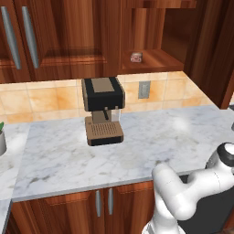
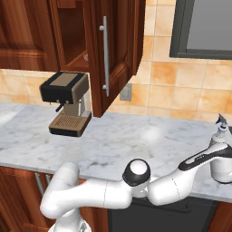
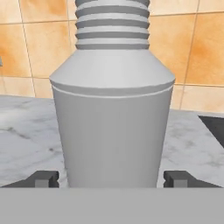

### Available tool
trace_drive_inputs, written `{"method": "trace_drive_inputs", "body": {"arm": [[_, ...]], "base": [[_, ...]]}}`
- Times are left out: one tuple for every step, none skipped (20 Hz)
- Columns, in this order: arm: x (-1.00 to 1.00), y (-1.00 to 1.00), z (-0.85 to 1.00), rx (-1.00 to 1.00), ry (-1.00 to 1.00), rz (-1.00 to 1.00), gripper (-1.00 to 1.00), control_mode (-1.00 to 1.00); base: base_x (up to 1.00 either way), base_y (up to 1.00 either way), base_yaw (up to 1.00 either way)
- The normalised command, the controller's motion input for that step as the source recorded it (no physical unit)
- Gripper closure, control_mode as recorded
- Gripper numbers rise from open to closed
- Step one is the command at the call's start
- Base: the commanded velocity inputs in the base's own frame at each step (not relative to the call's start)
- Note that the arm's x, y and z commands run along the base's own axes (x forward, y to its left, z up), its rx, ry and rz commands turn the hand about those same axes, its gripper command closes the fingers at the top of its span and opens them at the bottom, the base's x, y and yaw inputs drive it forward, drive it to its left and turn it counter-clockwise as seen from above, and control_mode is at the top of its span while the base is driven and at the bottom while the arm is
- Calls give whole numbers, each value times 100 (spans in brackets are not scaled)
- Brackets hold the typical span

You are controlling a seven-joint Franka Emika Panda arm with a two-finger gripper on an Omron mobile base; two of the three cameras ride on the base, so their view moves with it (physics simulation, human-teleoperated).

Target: Locate and retrieve the spray and bar soap from the cabinet. Place them next to the sink.

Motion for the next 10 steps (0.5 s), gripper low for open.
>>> {"method": "trace_drive_inputs", "body": {"arm": [[0, 0, 0, 0, 0, 0, -100, -100], [0, 0, 0, 0, 0, 0, -100, -100], [0, 0, 0, 0, 0, 0, -100, -100], [-9, 0, 0, 0, 0, 0, -100, -100], [-17, 1, 0, 0, 0, 0, -100, -100], [-24, 0, 0, 0, 0, 0, -100, -100], [-28, 0, 0, 0, 0, 0, -100, -100], [-35, 0, 0, 0, -1, 0, -100, -100], [-36, 0, 0, 0, -1, 0, -100, -100], [-38, 0, 0, 0, -1, -1, -100, -100]], "base": [[0, 0, 0], [0, 0, 0], [0, 0, 0], [0, 0, 0], [0, 0, 0], [0, 0, 0], [0, 0, 0], [0, 0, 0], [0, 0, 0], [0, 0, 0]]}}
